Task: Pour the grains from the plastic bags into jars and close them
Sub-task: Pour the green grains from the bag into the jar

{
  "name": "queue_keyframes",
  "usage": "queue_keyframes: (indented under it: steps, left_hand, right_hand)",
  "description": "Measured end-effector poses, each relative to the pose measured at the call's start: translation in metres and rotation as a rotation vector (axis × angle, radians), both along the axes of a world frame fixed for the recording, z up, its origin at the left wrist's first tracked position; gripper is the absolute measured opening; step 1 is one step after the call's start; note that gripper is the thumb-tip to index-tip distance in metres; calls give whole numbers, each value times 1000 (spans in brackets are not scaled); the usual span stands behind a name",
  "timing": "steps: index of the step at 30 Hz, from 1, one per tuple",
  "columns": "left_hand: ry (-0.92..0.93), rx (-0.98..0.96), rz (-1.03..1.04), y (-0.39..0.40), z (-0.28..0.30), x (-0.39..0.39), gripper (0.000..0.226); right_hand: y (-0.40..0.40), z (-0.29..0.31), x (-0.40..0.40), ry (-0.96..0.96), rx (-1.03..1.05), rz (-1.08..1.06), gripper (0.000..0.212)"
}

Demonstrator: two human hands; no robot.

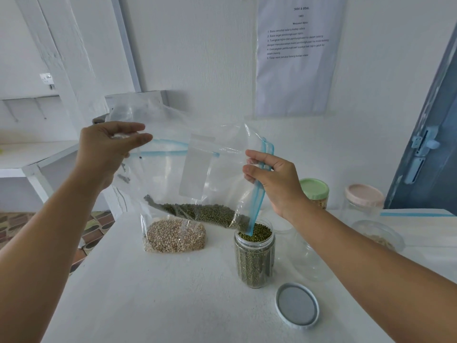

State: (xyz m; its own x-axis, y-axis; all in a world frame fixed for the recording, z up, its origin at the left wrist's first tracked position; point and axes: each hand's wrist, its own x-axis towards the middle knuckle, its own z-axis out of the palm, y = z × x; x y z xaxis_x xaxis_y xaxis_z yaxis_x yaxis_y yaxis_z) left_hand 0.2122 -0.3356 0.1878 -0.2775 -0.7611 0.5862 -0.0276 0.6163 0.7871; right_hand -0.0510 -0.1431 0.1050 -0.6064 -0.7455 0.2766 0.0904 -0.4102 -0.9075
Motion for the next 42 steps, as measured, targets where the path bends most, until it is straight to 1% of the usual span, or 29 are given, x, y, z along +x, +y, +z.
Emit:
queue_keyframes:
  steps: [4,10,14,17,20,24,29,31,35,38,39,40,42]
  left_hand:
    - [37,76,14,0,-15,8,33]
    - [17,103,49,10,-39,19,35]
    - [66,175,97,18,-59,28,36]
    - [110,251,103,23,-84,37,38]
    - [157,354,91,24,-115,48,36]
    - [175,466,83,32,-155,53,41]
    - [195,568,64,54,-193,53,47]
    - [151,579,61,65,-203,51,46]
    - [10,604,56,74,-211,58,34]
    - [-261,508,166,77,-207,64,38]
    - [-314,477,178,82,-200,63,33]
    - [-327,444,180,86,-193,61,29]
    - [-345,322,138,95,-176,55,27]
  right_hand:
    - [-3,1,1,62,26,-3,36]
    - [-5,-1,4,168,65,-7,35]
    - [-8,2,8,259,97,-4,35]
    - [-12,3,10,346,130,-8,34]
    - [-18,4,16,386,130,21,32]
    - [-27,3,23,429,141,69,31]
    - [-37,3,30,538,187,103,29]
    - [-41,4,33,570,204,124,29]
    - [-42,0,35,591,237,157,27]
    - [-39,-1,31,593,240,152,27]
    - [-39,-2,29,594,239,150,26]
    - [-38,-1,28,594,239,151,26]
    - [-36,0,27,595,239,154,27]
